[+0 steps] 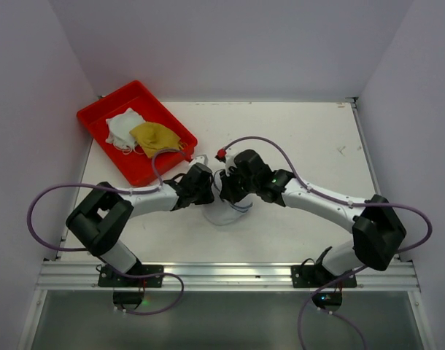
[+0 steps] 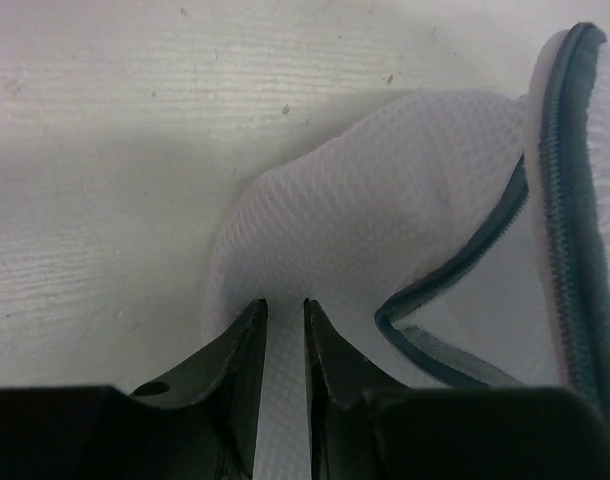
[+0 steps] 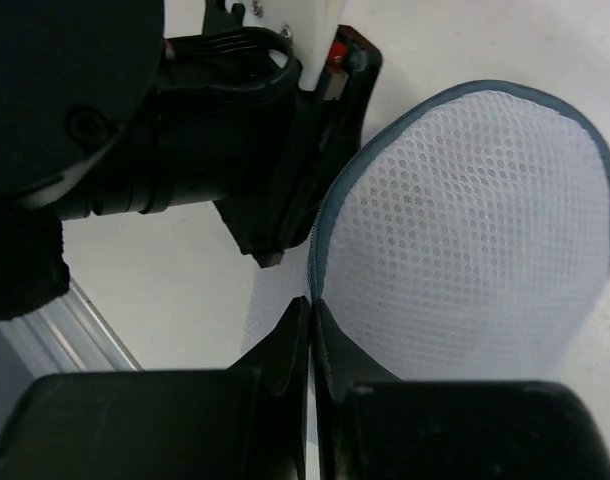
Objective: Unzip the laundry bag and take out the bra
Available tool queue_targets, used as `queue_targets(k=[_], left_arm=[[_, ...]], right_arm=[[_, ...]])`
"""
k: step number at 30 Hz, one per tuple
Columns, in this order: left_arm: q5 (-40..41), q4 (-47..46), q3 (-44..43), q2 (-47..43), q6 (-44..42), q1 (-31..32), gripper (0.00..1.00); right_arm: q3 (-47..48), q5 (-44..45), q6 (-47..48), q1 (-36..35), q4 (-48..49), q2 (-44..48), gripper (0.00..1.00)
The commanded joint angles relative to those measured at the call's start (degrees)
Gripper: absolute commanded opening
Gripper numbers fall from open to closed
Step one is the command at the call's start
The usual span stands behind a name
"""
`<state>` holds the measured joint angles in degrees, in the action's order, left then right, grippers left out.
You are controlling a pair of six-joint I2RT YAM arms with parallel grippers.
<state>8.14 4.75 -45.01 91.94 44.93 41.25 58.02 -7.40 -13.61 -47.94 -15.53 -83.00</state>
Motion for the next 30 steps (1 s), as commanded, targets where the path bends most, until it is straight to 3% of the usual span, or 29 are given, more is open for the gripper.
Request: queue_targets(k=[1,12,21,26,30], left_arm=[[0.03,-3.7,2.21,0.17,3.58,0.32,0.24],[5.04,-5.63,8.1,-7.82,6.31,-0.47,0.24],[7.06,-6.34,13.72,-15.37,10.09,-1.61,0.24],[9.52,-1.86,13.46,-23.1,10.71,-1.79,0.32],[10.75,2.88,11.27,-29.51,9.57,-2.14,0.5]], right_arm=[[1.66,-9.82,0.43,-0.05,5.85,-2.77,0.0],[3.07,-19.83,-5.2,1.88,5.07,-14.11,0.02],[3.68,-24.85,-8.63,6.02,4.99,-20.61,0.13],[6.05,-26.0,-8.72,6.02,3.23,-23.52,0.16],[6.58,-26.0,-8.63,6.02,2.35,-23.79,0.24]])
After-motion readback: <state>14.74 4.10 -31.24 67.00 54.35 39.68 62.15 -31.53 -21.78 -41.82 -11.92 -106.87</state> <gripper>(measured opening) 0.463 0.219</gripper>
